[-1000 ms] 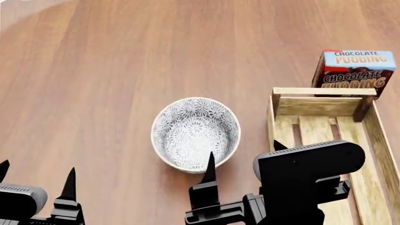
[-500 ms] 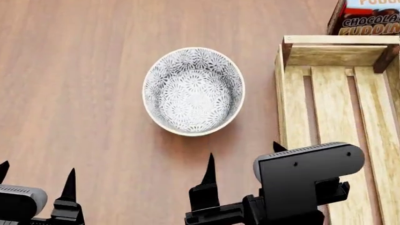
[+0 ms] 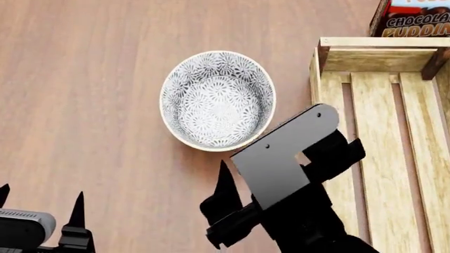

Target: Pick up the bowl on the left and put it in the tray.

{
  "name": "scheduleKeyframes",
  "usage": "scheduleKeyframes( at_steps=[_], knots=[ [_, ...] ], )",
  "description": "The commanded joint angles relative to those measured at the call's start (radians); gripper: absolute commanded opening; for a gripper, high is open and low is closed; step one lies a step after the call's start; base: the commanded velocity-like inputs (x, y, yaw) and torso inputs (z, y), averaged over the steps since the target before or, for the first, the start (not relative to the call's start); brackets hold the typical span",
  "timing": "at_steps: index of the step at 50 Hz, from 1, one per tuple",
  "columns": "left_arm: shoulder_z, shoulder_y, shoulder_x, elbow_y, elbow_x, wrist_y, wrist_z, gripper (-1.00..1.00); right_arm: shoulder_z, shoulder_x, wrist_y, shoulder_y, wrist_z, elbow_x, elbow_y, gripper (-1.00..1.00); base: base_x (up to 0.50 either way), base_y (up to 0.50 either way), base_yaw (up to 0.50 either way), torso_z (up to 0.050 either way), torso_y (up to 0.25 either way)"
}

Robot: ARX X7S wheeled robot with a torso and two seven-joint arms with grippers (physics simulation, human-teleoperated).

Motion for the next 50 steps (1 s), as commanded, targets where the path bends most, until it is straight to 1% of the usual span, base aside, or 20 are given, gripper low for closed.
scheduleKeyframes(
  at_steps=[1,3,6,7,8,16,18,19,24,25,33,36,41,46,50],
  knots=[
    [-0.014,0.018,0.011,-0.011,-0.012,0.071,0.049,1.0,-0.387,0.112,-0.091,0.252,-0.232,-0.228,0.119,1.0,0.0,0.0,0.0,0.0,0.0],
    [-0.012,0.018,0.011,-0.016,-0.012,0.074,0.049,1.0,-0.451,0.118,-0.102,0.289,-0.271,-0.258,0.139,1.0,0.0,0.0,0.0,0.0,0.0],
    [-0.009,0.021,0.009,-0.012,-0.012,0.075,0.048,1.0,-0.632,0.135,-0.171,0.367,-0.353,-0.377,0.198,1.0,0.0,0.0,0.0,0.0,0.0],
    [-0.01,0.021,0.009,-0.012,-0.013,0.075,0.048,1.0,-0.662,0.133,-0.184,0.381,-0.364,-0.399,0.22,1.0,0.0,0.0,0.0,0.0,0.0],
    [-0.011,0.022,0.008,-0.014,-0.013,0.076,0.048,1.0,-0.723,0.126,-0.216,0.41,-0.392,-0.445,0.272,1.0,0.0,0.0,0.0,0.0,0.0],
    [-0.013,0.019,0.004,-0.024,-0.017,0.085,0.05,1.0,-0.893,0.079,-0.328,0.495,-0.476,-0.574,0.466,1.0,0.0,0.0,0.0,0.0,0.0],
    [-0.015,0.022,0.003,-0.026,-0.018,0.088,0.05,1.0,-0.907,0.057,-0.349,0.5,-0.493,-0.576,0.518,1.0,0.0,0.0,0.0,0.0,0.0],
    [-0.016,0.024,0.002,-0.026,-0.018,0.091,0.05,1.0,-0.924,0.057,-0.386,0.502,-0.497,-0.591,0.533,1.0,0.0,0.0,0.0,0.0,0.0],
    [-0.017,0.028,0.0,-0.03,-0.018,0.096,0.048,1.0,-0.965,0.026,-0.41,0.508,-0.517,-0.614,0.609,1.0,0.0,0.0,0.0,0.0,0.0],
    [-0.017,0.029,0.0,-0.029,-0.018,0.098,0.048,1.0,-0.986,0.013,-0.435,0.518,-0.519,-0.637,0.65,1.0,0.0,0.0,0.0,0.0,0.0],
    [-0.016,0.032,-0.001,-0.043,-0.019,0.111,0.049,1.0,-1.022,-0.048,-0.502,0.551,-0.525,-0.68,0.796,1.0,0.0,0.0,0.0,0.0,0.0],
    [-0.016,0.04,-0.003,-0.046,-0.019,0.122,0.051,1.0,-1.072,-0.082,-0.546,0.555,-0.535,-0.716,0.881,1.0,0.0,0.0,0.0,0.0,0.0],
    [-0.025,0.046,-0.007,-0.06,-0.02,0.137,0.053,1.0,-1.113,-0.142,-0.634,0.559,-0.504,-0.765,1.039,1.0,0.0,0.0,0.0,0.0,0.0],
    [-0.027,0.047,-0.008,-0.075,-0.021,0.146,0.056,1.0,-1.106,-0.183,-0.682,0.575,-0.494,-0.765,1.137,1.0,0.0,0.0,0.0,0.0,0.0],
    [-0.034,0.054,-0.01,-0.088,-0.025,0.159,0.06,1.0,-1.094,-0.245,-0.743,0.579,-0.46,-0.765,1.269,1.0,0.0,0.0,0.0,0.0,0.0]
  ],
)
